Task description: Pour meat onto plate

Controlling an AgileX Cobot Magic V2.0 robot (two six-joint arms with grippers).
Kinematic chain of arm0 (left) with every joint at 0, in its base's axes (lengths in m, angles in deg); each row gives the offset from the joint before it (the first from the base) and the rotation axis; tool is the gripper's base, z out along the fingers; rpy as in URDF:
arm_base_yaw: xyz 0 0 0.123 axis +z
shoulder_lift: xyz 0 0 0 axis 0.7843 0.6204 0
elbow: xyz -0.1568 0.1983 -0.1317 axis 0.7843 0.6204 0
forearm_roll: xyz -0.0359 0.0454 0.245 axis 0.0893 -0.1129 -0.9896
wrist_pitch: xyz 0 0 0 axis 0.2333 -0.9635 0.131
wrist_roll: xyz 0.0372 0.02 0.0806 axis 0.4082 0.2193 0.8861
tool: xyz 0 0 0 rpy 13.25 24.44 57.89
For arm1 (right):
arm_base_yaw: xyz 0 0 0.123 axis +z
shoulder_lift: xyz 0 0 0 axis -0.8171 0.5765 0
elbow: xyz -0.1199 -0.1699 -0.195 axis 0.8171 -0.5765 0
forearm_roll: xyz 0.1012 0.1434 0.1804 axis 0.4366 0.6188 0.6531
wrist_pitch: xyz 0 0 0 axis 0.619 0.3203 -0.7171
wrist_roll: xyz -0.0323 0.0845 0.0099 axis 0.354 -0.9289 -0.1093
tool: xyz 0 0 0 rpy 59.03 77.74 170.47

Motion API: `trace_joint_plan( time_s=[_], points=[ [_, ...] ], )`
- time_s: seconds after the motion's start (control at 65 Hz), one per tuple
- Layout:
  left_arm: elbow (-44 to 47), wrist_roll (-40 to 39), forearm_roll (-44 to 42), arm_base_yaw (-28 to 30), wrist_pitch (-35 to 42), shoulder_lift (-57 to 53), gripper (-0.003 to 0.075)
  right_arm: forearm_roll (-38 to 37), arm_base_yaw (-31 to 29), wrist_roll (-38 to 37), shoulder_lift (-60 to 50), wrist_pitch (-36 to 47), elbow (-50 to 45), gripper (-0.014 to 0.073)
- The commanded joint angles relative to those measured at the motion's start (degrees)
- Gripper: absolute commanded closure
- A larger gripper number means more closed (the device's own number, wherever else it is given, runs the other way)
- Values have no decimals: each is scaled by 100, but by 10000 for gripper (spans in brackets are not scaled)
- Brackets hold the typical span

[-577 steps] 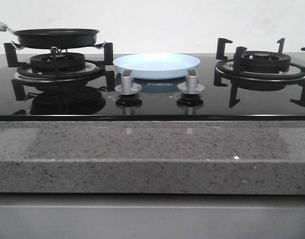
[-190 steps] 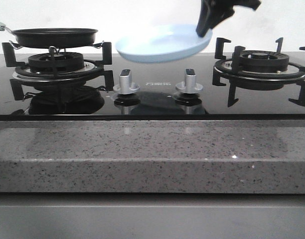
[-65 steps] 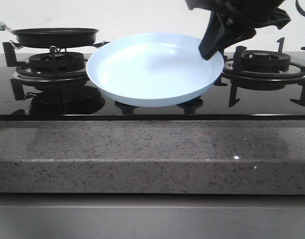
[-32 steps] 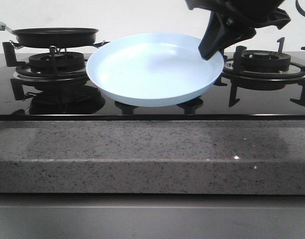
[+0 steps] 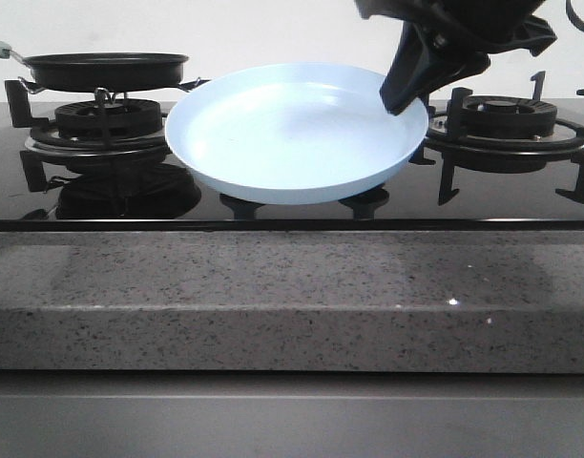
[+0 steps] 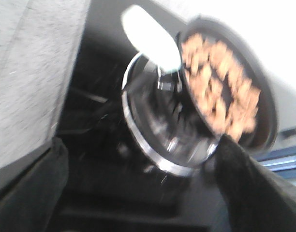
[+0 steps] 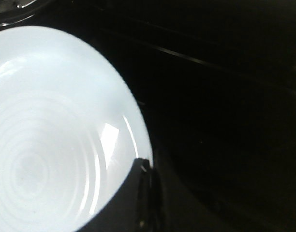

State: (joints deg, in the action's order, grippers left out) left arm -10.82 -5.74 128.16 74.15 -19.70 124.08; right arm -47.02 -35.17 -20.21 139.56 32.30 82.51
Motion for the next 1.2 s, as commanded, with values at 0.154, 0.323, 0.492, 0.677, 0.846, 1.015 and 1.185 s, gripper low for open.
trace_joint_plan(
  time_s=[0.154,0.323,0.492,0.677,0.846,1.015,1.185],
  points=[
    [-223,958,2300,39,-341,555,115,104,-21,51,-277,274,147,707],
    [-367,1249,3243,39,-490,1076,116,104,-21,51,-277,274,147,707],
    [-939,1249,3411,3,-872,1674,137,104,-21,51,-277,274,147,707],
    [-1375,1239,3571,-84,-1063,2058,156,104,-21,51,-277,274,147,707],
    [-1454,1239,3750,-94,-1046,2087,156,104,-21,51,-277,275,147,707],
    [-1454,1239,3902,-166,-1022,2087,156,104,-21,51,-277,275,147,707],
    [-1454,1239,3888,-227,-1022,2087,164,104,-21,51,-277,280,147,707]
  ],
)
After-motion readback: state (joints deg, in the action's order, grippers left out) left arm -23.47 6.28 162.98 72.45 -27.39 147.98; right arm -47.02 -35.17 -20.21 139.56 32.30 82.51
